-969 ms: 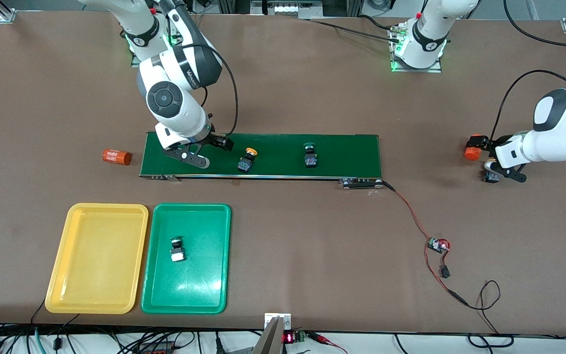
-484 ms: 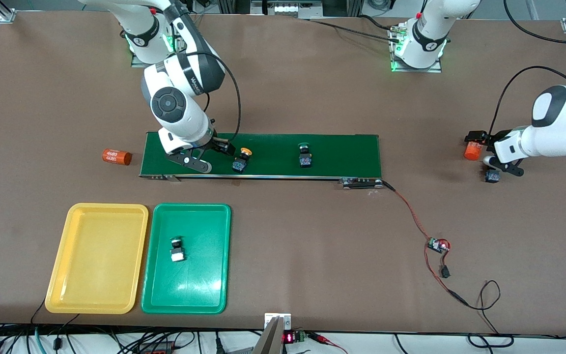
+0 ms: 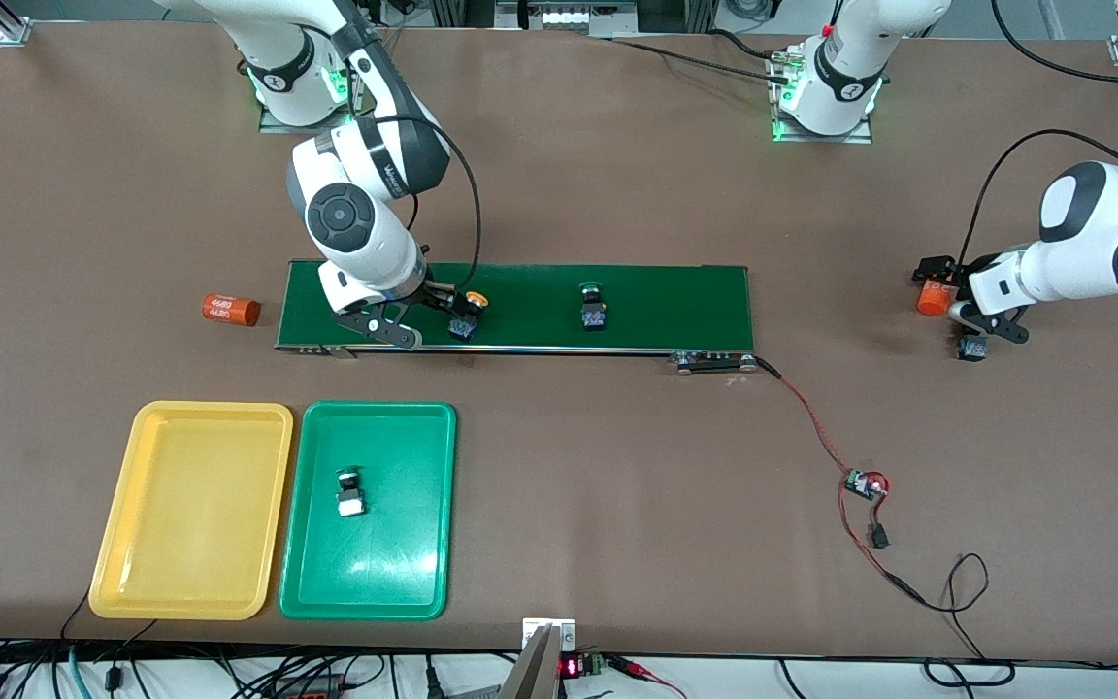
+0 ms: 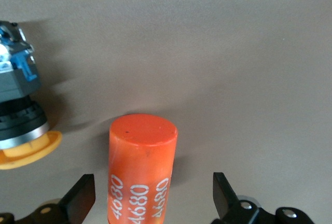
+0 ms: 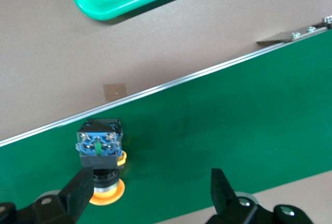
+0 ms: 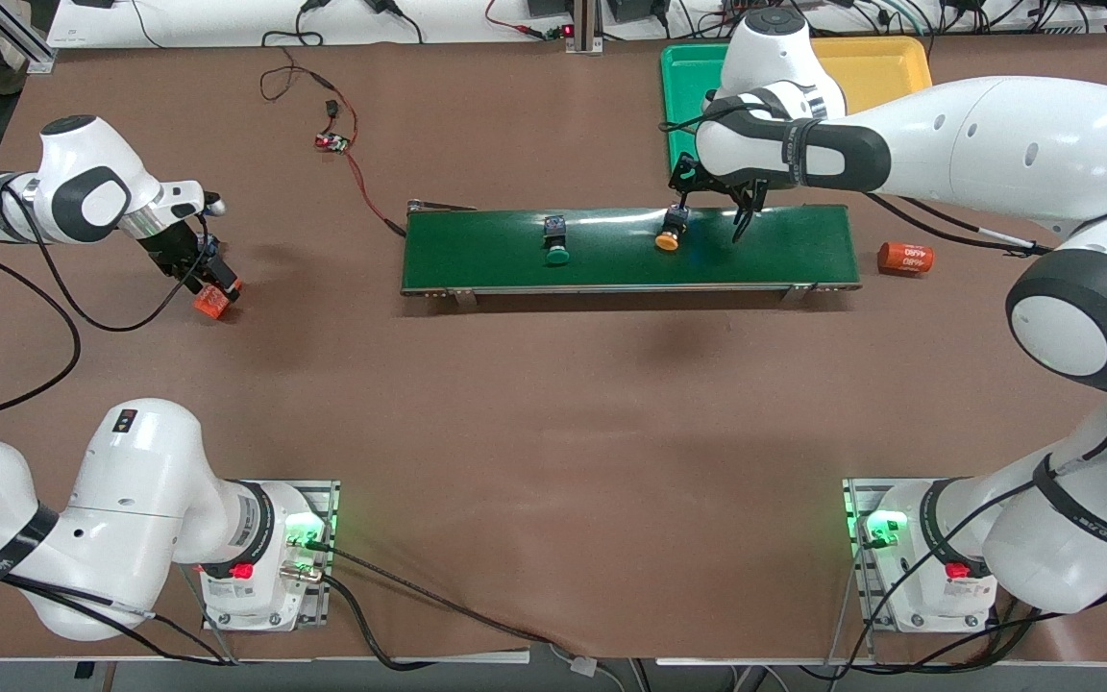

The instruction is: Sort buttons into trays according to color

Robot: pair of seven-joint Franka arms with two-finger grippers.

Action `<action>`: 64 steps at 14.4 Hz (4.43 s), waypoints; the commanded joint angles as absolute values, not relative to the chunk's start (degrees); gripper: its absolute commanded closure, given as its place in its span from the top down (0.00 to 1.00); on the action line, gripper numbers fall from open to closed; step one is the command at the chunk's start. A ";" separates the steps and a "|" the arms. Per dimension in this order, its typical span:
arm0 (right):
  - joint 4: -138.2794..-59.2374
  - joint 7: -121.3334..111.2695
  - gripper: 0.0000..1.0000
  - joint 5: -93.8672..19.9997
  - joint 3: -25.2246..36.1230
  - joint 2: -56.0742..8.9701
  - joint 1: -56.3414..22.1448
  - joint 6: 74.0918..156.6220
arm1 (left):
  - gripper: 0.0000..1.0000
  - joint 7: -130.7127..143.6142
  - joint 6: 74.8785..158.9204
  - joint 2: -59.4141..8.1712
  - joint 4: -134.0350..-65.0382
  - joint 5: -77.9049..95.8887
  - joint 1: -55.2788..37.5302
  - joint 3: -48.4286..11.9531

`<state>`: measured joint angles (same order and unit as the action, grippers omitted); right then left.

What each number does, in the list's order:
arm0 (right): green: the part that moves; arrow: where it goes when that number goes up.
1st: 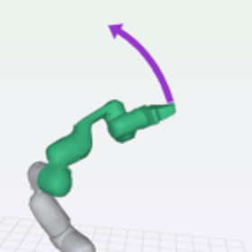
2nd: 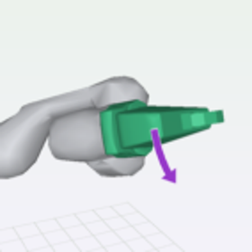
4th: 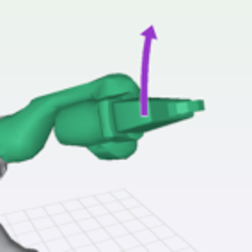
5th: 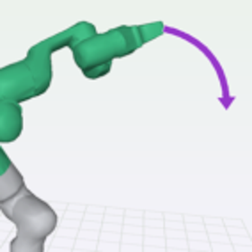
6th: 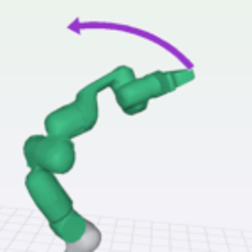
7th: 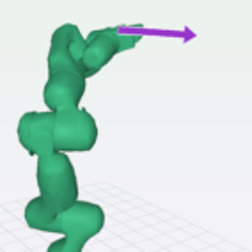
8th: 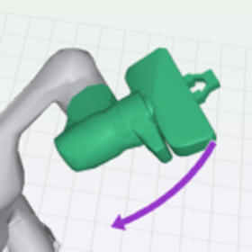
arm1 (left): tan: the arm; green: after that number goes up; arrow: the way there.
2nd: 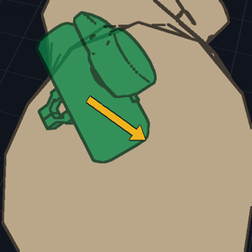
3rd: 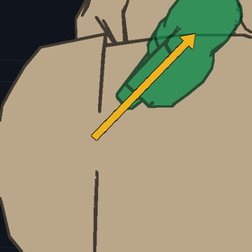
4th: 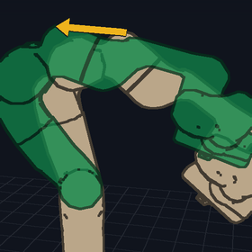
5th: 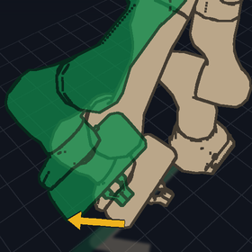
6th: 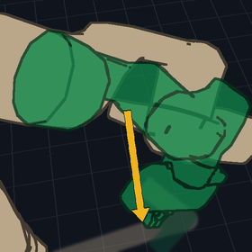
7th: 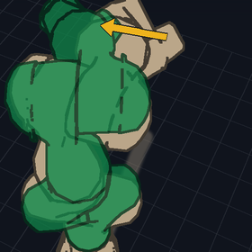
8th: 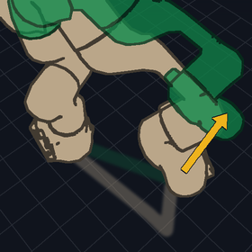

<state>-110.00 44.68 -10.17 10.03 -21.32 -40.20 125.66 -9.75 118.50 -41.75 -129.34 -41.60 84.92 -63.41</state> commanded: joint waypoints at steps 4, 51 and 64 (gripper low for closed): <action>-107.32 45.35 1.00 -11.16 10.20 -24.08 -40.25 128.94 | 0.72 -15.96 119.71 -41.92 -129.99 -43.94 85.78 -63.46; -73.56 -16.61 0.76 -11.60 10.46 -52.29 -3.96 137.02 | 1.00 -35.42 110.57 -42.10 -108.19 -49.84 19.51 -62.57; -73.48 -14.77 1.00 -12.31 10.55 -40.35 -6.50 112.71 | 1.00 -22.24 100.37 -44.11 -101.96 -43.44 39.80 -69.35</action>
